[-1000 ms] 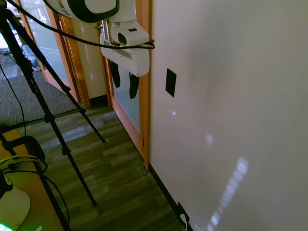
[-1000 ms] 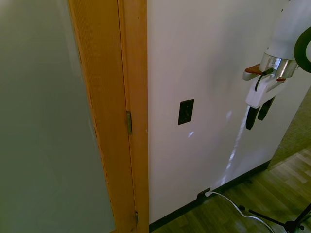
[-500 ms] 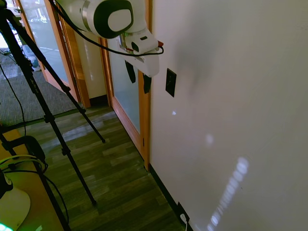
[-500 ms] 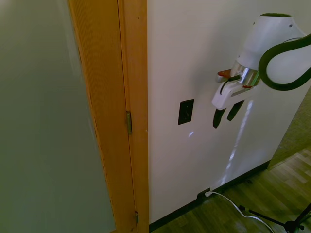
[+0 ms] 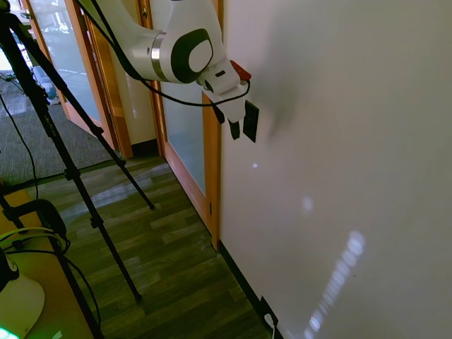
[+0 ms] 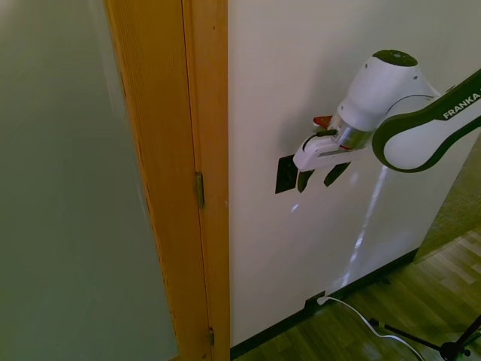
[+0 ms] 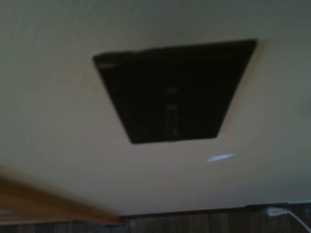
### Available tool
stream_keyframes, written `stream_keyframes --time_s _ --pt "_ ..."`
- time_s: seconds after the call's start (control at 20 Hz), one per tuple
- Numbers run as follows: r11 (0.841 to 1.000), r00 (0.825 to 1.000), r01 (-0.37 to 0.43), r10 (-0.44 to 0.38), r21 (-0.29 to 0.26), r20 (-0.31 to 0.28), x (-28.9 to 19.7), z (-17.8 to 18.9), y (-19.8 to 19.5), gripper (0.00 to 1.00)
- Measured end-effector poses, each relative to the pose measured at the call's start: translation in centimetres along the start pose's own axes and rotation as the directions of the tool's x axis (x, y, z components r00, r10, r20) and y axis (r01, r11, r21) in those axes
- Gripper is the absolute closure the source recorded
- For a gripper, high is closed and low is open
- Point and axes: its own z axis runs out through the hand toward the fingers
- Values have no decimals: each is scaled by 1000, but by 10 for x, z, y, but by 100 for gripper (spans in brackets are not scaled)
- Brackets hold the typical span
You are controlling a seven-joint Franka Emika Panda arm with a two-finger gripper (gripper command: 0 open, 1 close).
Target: Turn on the light
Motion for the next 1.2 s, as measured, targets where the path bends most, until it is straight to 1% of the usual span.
stream_keyframes --time_s 0.2,0.4,0.6,0.9,1.1,1.2 --pt "1000 998 13 -12 4 -53 -7 6 -15 100" --pt "1000 997 19 -19 4 -72 -8 19 -24 100" --pt "1000 996 7 -6 16 -93 -1 27 -32 100" --pt "1000 995 7 -5 25 -103 2 40 -48 100" --pt "1000 995 16 -15 14 -96 -9 57 -53 100" --pt "1000 996 12 -10 19 -93 -10 59 -53 100"
